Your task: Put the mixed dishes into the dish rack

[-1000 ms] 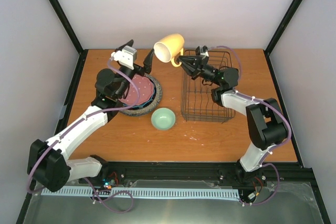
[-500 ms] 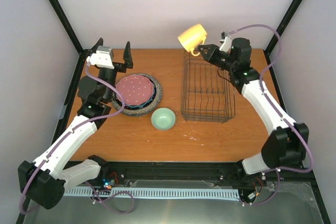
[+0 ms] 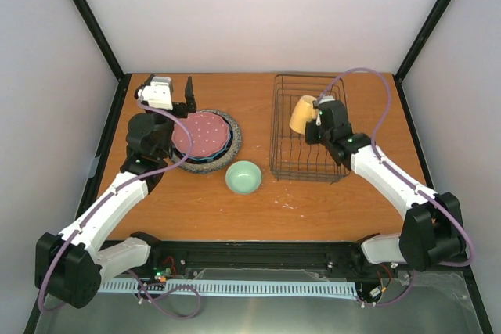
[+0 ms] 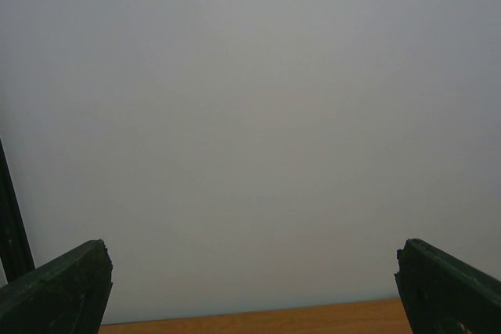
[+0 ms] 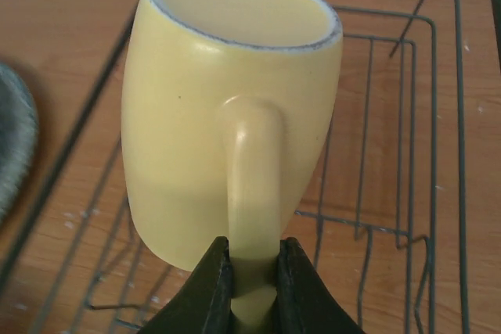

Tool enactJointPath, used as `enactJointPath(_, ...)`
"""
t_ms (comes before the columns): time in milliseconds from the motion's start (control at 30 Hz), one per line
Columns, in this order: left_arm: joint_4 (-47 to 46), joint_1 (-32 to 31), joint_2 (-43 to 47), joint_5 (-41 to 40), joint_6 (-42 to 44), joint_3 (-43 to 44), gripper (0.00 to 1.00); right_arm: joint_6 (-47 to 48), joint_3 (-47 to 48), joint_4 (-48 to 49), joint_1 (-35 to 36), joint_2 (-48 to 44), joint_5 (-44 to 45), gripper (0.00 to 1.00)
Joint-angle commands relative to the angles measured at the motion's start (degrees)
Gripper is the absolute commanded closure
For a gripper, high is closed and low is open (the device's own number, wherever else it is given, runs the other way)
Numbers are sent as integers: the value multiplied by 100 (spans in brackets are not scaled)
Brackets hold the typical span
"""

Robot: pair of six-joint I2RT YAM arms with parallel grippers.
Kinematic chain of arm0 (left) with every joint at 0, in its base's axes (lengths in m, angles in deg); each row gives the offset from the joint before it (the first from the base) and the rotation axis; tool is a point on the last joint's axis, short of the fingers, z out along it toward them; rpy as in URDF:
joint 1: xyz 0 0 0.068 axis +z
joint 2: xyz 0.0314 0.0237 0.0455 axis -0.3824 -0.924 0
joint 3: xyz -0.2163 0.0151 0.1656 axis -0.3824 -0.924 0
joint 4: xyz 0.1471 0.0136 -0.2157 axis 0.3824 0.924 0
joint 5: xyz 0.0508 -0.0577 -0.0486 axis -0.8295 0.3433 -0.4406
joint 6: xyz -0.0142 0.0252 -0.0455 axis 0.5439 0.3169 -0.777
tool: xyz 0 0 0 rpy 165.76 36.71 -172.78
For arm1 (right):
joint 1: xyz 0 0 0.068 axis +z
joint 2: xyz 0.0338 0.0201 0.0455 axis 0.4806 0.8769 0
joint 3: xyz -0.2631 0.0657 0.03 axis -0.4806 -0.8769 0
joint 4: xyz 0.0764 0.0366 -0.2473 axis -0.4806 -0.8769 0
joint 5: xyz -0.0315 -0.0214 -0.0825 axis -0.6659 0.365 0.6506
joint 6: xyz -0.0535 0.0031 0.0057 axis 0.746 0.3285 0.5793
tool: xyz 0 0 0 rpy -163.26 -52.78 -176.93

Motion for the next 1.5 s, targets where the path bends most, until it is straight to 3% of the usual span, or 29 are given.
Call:
enactJointPath(0,-60,58,-151,-20,-161,46,0,645,-326,1373,158,-410,1067,97)
enactJointPath(200,-66,75,-208,6,-475,-104,0,1579,-558,2385,398,-79,1592,97)
enactJointPath(667,-30,104,-323,-145,-324,-151,0,1958,-304,3331,399,1106,1241,97)
enactJointPath(1467,-117,256,-504,-281,-152,-194,0,2222,830,3547,347,2757,720,97)
